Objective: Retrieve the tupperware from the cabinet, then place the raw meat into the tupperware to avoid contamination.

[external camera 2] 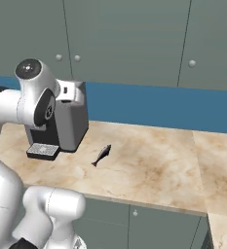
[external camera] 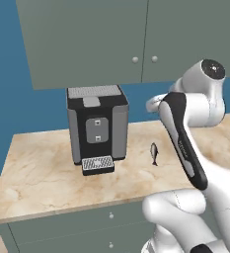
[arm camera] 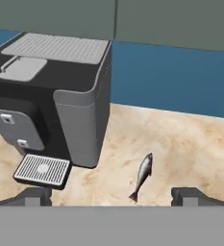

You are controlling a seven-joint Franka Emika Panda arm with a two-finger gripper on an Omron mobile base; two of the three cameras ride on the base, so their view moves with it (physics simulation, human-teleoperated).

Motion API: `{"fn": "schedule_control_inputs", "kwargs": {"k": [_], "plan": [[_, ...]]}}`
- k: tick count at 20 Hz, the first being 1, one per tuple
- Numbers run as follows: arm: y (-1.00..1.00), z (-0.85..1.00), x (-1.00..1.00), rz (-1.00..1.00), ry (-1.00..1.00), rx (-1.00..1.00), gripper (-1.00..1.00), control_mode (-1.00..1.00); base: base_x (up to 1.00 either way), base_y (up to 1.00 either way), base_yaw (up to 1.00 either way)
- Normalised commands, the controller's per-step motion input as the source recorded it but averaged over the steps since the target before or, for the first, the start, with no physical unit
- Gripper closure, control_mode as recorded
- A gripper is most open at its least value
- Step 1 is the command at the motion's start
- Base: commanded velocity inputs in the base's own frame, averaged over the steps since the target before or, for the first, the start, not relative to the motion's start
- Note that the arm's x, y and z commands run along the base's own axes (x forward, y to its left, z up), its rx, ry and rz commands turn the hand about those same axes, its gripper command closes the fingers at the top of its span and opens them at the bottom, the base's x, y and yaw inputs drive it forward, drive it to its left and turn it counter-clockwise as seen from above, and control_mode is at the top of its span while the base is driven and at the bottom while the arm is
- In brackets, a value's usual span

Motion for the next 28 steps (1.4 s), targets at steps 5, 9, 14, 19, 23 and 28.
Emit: {"fn": "schedule_control_inputs", "kwargs": {"k": [5,9,14,19,23,28], "plan": [[0.0,0.23,-0.12,0.0,-0.3,0.0,-1.0,-1.0,0.0,0.0,0.0],[0.0,0.18,-0.01,0.0,-0.28,0.01,-1.0,-1.0,0.0,0.0,0.0],[0.0,0.15,0.0,0.0,-0.23,0.02,-1.0,-1.0,0.0,0.0,0.0],[0.0,0.22,0.0,0.0,-0.2,0.02,-1.0,-1.0,0.0,0.0,0.0],[0.0,0.36,-0.04,0.0,-0.2,0.02,-1.0,-1.0,0.0,0.0,0.0],[0.0,0.31,-0.07,0.0,-0.18,0.01,-1.0,-1.0,0.0,0.0,0.0]]}}
